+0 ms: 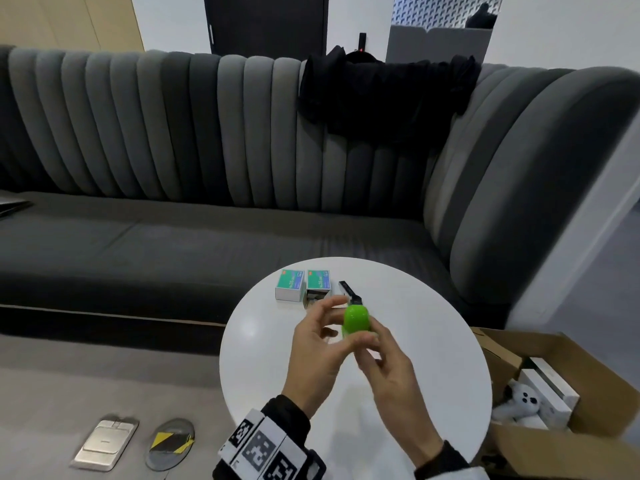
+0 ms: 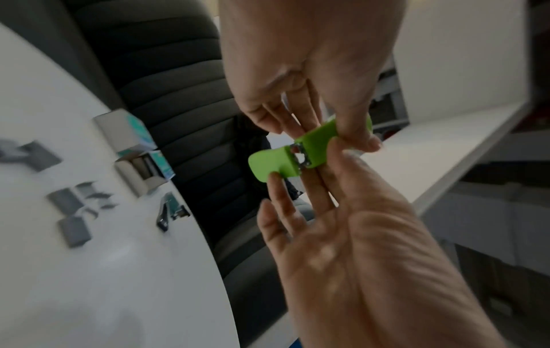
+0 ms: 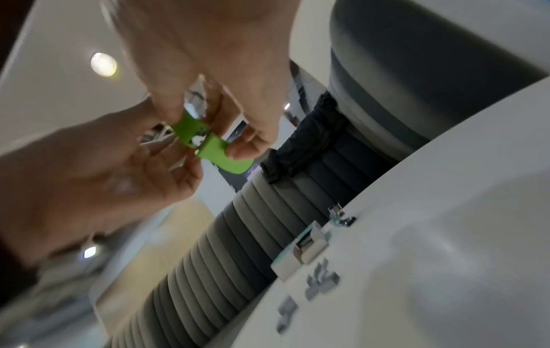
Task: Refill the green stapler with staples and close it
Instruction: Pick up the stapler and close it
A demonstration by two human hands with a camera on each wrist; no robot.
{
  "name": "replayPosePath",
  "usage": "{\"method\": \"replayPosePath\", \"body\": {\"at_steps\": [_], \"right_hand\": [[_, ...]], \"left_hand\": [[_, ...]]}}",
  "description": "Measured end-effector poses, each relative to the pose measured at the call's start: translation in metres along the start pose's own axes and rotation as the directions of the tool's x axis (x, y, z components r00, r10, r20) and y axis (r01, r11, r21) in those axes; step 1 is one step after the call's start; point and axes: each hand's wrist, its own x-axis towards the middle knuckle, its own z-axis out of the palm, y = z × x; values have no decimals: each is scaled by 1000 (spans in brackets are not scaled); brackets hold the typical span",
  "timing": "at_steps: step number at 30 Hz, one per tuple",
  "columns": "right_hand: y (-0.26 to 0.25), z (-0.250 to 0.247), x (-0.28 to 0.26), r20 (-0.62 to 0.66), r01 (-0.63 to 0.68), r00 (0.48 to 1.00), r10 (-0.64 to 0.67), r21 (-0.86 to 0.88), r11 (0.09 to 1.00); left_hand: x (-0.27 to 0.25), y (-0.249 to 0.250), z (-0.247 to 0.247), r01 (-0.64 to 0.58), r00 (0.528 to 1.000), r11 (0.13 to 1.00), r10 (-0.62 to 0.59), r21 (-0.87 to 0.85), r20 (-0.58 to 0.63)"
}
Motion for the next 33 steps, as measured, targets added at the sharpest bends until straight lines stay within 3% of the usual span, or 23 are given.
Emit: {"method": "replayPosePath", "body": {"at_steps": [3,6,11,20,24,29,33], "right_hand": [[-9,-14,-3,-13,79,997,-78,13,997],[-13,-25,-1,-49,147,987,-152,-96,984],[-15,-24,0,-49,219,971,-235,-219,951],[-17,-7,-1,-142,264,941,-307,-257,930],[-22,-1,-3,-146,246,950,-274,-187,951],[-33,2,-6,-108,78,991,-74,33,996],[-36,3,-6,-204,63,973,-104,-199,978]], "left_hand": [[-7,9,2,-87,992,993,79,78,94],[-8,13,1,-102,985,993,93,58,143],[-8,19,0,-104,978,994,97,31,187],[-7,25,0,-164,969,987,160,3,190],[-6,25,-1,-109,975,993,116,-45,189],[-7,14,-3,88,975,994,-74,-59,208],[-9,18,1,152,969,987,-138,-57,205]]}}
